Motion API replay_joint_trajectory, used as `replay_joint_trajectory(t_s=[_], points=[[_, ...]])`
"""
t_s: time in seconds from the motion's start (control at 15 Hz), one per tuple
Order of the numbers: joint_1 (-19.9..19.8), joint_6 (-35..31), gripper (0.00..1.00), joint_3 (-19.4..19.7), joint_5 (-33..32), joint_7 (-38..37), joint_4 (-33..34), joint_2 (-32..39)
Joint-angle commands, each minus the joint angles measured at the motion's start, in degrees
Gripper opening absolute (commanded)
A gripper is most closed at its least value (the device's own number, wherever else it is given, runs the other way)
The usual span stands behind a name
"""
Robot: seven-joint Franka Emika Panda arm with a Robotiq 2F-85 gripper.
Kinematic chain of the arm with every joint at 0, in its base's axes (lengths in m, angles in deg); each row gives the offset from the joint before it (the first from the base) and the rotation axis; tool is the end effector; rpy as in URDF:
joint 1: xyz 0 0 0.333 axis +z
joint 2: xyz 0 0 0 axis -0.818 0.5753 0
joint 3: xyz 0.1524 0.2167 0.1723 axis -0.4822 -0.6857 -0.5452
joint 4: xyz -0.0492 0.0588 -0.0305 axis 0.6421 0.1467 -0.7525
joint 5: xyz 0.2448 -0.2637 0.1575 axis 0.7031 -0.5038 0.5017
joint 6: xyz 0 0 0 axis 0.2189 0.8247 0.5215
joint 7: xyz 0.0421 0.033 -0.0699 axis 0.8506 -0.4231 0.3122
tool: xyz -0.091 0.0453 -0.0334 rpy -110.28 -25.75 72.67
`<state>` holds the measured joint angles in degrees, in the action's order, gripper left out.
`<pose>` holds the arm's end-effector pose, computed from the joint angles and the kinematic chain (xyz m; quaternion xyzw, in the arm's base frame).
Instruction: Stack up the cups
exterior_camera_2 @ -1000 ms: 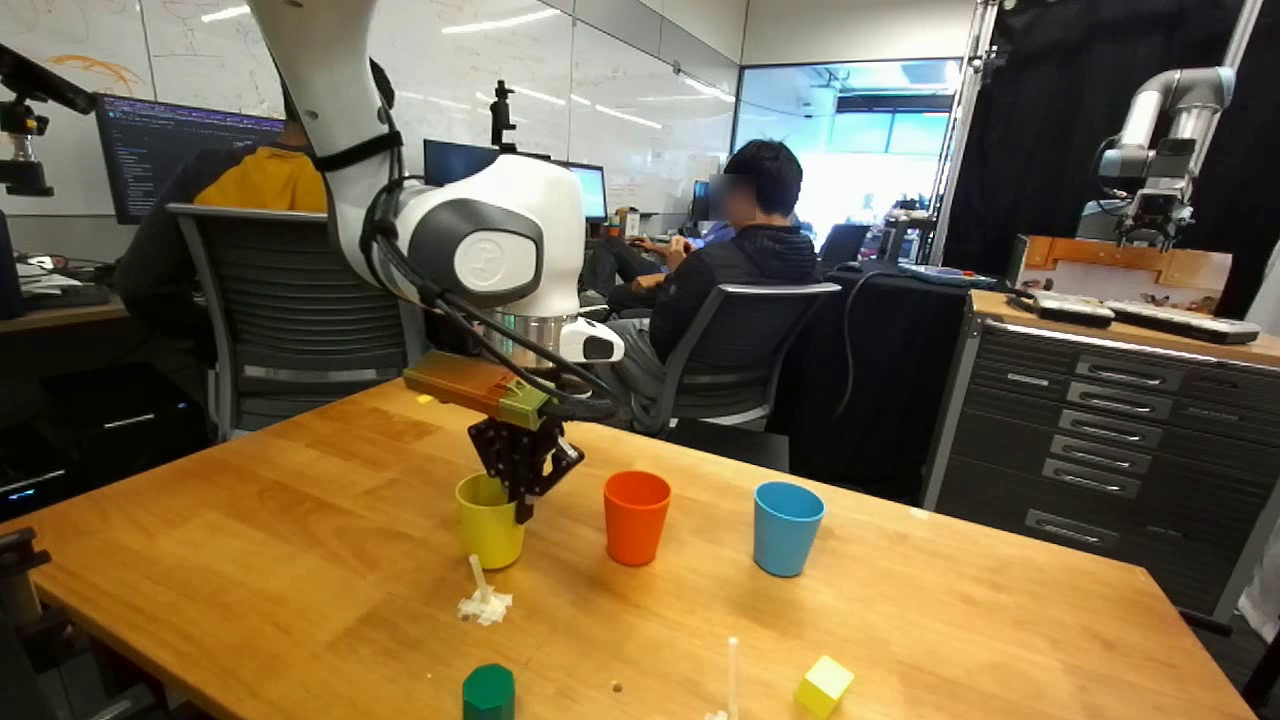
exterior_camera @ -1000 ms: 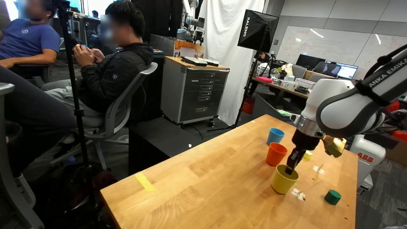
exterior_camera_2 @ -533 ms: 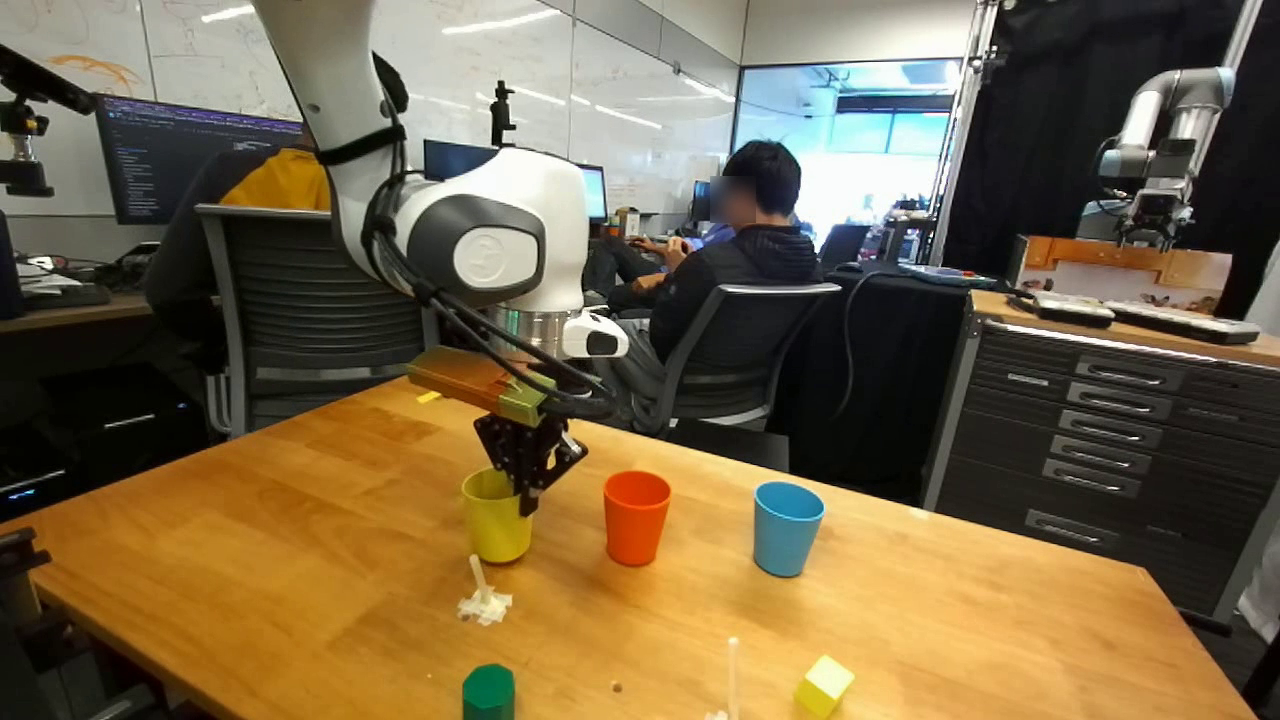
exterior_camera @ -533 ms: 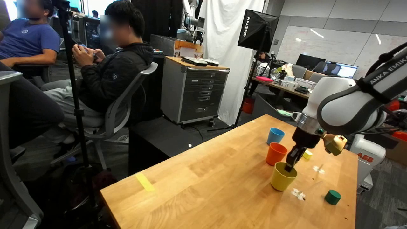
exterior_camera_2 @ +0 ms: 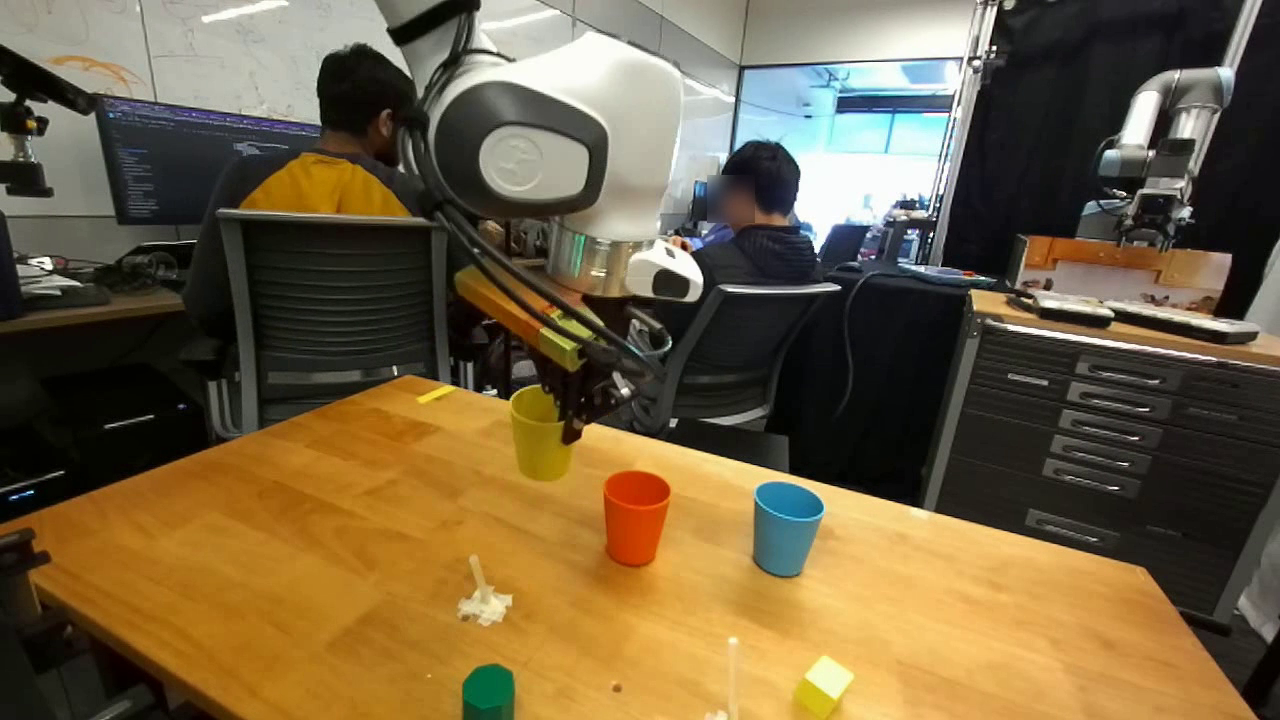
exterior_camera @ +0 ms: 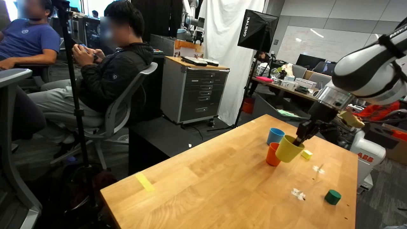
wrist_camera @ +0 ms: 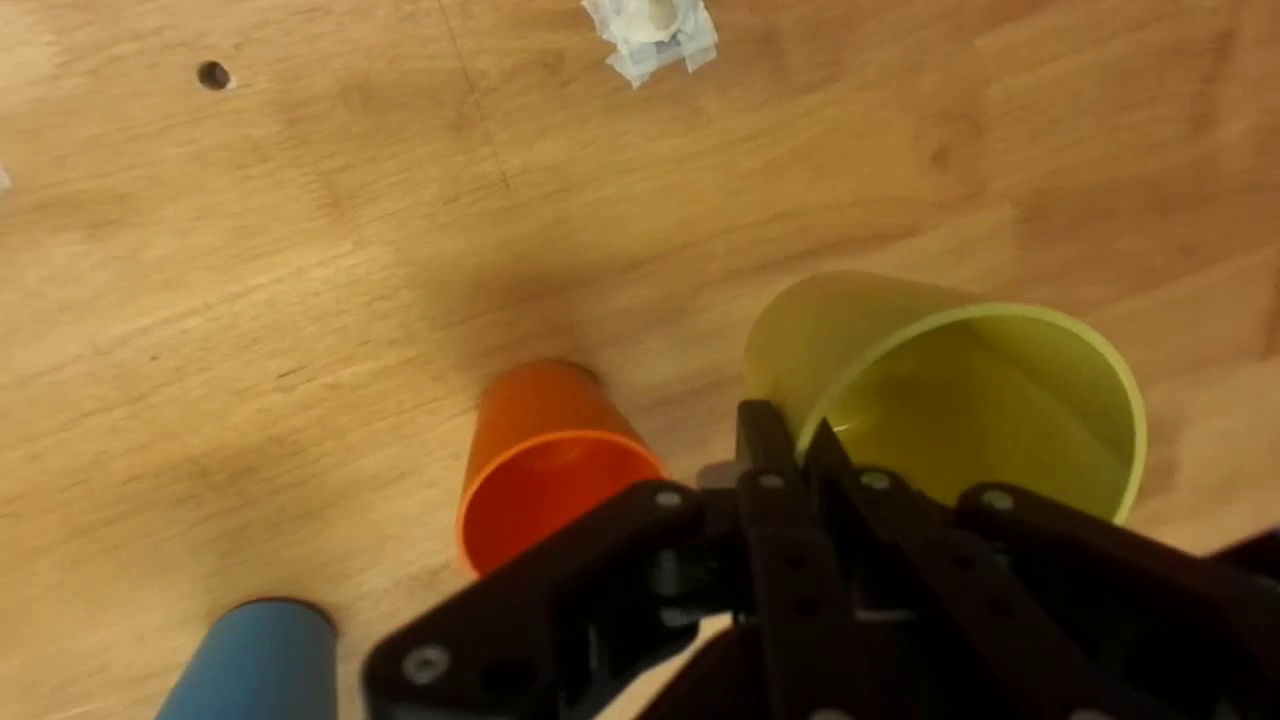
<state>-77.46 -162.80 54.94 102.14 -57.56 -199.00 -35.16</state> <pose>0.5494 -0.1398 0.2197 -0.9918 0.0400 -0.0558 0.1082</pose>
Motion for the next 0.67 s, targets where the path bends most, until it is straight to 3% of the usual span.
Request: replay_joint_trajectory(t_s=[0.0,0.33,0.6], points=[[-2.67,7.04,0.01,1.55,8.31,4.14,2.71,-4.55],[-0.97,10.39,0.01,8.12,9.76,0.25,8.60,-4.23],[0.47,10.65,0.01,10.45,8.09,-3.26,11.59,-2.19]])
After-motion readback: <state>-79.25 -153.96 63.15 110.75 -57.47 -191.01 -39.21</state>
